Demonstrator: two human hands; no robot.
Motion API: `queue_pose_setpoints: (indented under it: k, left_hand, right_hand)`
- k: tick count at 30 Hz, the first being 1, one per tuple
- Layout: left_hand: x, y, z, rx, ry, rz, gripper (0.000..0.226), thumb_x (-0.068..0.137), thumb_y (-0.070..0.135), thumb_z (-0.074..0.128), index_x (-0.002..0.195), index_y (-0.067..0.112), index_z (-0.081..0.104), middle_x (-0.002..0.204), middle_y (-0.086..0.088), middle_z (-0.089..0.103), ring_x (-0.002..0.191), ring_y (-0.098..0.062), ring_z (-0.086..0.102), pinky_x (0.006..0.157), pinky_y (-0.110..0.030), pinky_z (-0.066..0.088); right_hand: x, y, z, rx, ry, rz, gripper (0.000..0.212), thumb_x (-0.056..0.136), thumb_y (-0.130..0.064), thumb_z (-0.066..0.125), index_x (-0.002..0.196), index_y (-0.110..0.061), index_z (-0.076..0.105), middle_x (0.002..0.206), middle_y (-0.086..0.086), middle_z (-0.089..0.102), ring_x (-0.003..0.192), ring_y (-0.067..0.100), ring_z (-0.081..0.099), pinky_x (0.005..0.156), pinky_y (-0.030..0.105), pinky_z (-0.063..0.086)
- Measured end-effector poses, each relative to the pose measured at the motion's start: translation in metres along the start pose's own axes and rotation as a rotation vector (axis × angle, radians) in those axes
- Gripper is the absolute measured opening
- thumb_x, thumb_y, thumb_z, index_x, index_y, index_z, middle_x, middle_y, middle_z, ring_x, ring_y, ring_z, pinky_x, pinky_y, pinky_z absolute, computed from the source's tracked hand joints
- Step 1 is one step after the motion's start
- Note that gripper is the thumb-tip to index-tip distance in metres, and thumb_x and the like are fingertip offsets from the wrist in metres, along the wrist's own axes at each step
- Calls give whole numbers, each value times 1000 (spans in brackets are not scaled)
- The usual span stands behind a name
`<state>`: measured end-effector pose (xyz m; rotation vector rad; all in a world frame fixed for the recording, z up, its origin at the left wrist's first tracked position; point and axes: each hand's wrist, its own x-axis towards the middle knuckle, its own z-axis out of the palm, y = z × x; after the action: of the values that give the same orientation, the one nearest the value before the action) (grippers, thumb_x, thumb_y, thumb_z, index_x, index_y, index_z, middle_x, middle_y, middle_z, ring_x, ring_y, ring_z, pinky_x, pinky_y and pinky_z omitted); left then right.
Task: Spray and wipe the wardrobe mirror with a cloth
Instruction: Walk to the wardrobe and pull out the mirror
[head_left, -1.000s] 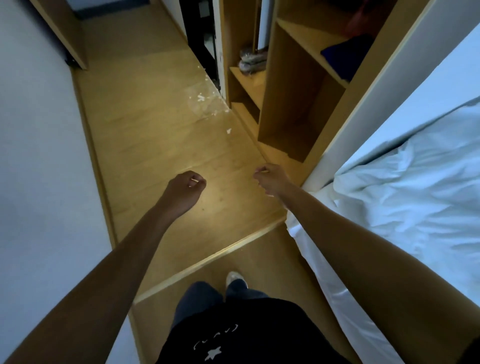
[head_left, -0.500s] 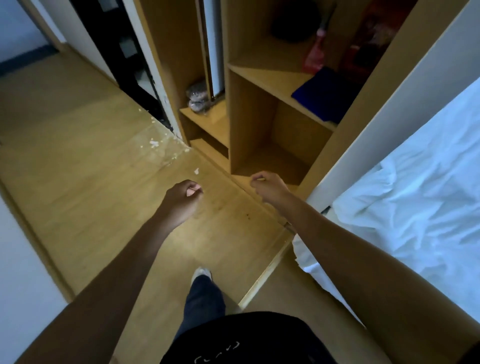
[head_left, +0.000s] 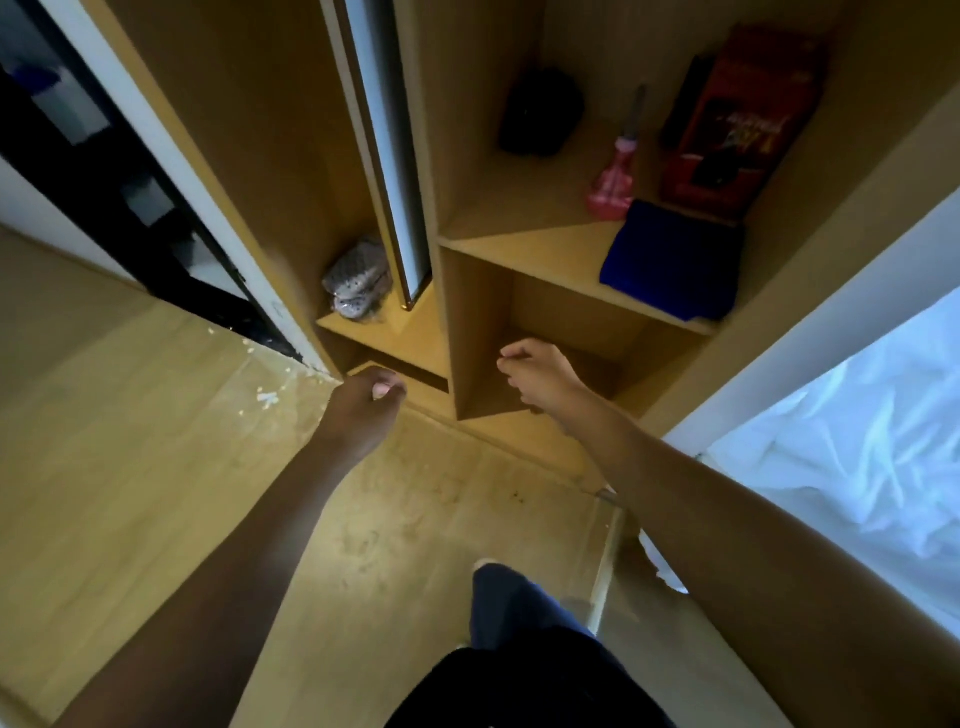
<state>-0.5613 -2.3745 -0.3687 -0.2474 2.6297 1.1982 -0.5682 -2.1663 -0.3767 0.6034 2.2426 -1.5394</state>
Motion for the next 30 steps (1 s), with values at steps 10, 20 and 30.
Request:
queue_pose_setpoints:
  k: [10, 20, 30]
  left_hand:
    - [139, 47, -26, -18, 42, 127, 32, 97, 26, 52, 124, 9, 56, 119, -7, 62, 107, -28, 60, 89, -42, 51]
    - [214, 69, -71, -146, 54, 199, 53, 94, 28, 61, 137, 8, 39, 129, -15, 57, 116, -35, 57, 93, -53, 50]
    - [247, 65, -121, -133, -116, 511, 56, 93, 32, 61, 141, 13, 39, 129, -4, 55, 121, -21, 52, 95, -43, 49]
  right_hand:
    - [98, -88, -9, 86, 117, -5, 19, 96, -28, 55, 114, -28, 58, 115, -2, 59, 107, 16, 57, 98, 38, 49]
    - [126, -157, 1, 134, 190, -25, 29, 99, -23, 52, 128, -23, 54, 118, -3, 54, 109, 15, 54, 90, 29, 46]
    - [113, -221, 59, 284, 480, -137, 31, 98, -25, 54, 129, -23, 56, 123, -4, 60, 115, 15, 57, 103, 40, 47]
